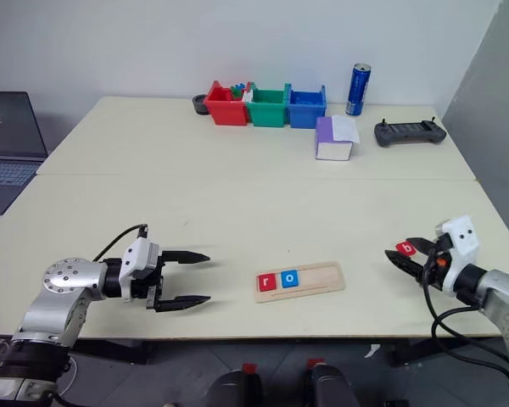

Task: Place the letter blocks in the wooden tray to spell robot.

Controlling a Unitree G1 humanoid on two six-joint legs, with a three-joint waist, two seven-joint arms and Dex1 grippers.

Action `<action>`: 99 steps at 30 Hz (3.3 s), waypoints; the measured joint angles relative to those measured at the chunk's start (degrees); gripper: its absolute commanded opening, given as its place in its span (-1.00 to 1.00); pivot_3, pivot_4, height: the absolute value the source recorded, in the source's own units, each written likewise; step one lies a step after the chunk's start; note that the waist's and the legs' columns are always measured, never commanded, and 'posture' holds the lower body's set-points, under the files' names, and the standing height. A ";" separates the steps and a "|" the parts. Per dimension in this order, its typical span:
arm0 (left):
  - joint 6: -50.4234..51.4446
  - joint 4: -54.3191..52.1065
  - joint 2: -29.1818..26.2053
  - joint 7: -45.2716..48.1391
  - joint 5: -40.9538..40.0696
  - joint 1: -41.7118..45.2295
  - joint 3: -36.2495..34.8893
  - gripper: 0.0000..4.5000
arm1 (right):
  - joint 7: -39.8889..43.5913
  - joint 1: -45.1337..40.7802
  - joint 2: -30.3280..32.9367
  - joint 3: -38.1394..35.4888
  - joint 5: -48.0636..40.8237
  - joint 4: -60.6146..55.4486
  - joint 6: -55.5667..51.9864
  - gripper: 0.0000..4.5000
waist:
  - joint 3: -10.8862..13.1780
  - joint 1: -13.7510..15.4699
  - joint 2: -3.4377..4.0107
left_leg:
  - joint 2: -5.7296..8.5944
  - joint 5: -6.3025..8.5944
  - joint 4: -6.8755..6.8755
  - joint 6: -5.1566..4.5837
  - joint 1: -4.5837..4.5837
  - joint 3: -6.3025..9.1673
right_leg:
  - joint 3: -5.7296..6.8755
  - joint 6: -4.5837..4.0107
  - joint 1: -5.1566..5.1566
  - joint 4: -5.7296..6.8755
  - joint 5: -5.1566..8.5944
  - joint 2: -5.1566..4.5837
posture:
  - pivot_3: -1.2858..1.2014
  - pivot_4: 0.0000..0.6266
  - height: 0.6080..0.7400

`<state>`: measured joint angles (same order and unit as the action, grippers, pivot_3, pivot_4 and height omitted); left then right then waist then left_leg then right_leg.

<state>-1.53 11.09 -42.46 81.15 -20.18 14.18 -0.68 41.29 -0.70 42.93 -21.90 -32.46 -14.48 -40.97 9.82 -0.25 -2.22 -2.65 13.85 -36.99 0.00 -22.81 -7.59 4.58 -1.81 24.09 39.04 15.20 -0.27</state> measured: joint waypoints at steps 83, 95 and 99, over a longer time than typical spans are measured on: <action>-17.79 11.56 4.89 10.95 -11.11 -2.62 -2.78 1.00 | -17.80 0.42 -18.23 5.84 15.01 8.71 16.17 -0.35 | -0.12 0.04 0.13 | -0.01 0.00 0.04 0.00 0.00 -0.10 | -0.10 0.01 0.03 -0.01 0.00 0.00 | 0.03 -0.52 1.00; -17.66 12.55 3.22 10.96 -11.31 -0.02 0.63 1.00 | -31.68 14.47 -28.75 12.73 17.75 -16.98 5.02 -0.03 | -0.21 -0.08 0.08 | -0.02 0.01 0.03 -0.01 0.03 -0.09 | -0.12 0.09 0.05 -0.01 -0.04 0.00 | 0.03 -0.52 1.00; -17.66 13.65 2.67 10.95 -11.32 0.98 1.56 1.00 | -32.28 12.45 -29.35 14.11 17.91 -16.95 4.06 0.53 | -0.22 -0.05 0.07 | -0.01 0.01 0.03 -0.01 -0.01 -0.09 | -0.12 0.08 0.06 -0.04 -0.04 0.01 | 0.03 -0.52 1.00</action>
<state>-19.19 24.75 -39.80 92.11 -31.49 15.16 0.88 9.02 11.75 13.58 -7.79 -14.55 -31.43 -36.90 9.60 -0.30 -2.15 -2.66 13.86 -36.96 0.00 -22.82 -7.68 4.46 -1.73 24.14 39.01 15.16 -0.27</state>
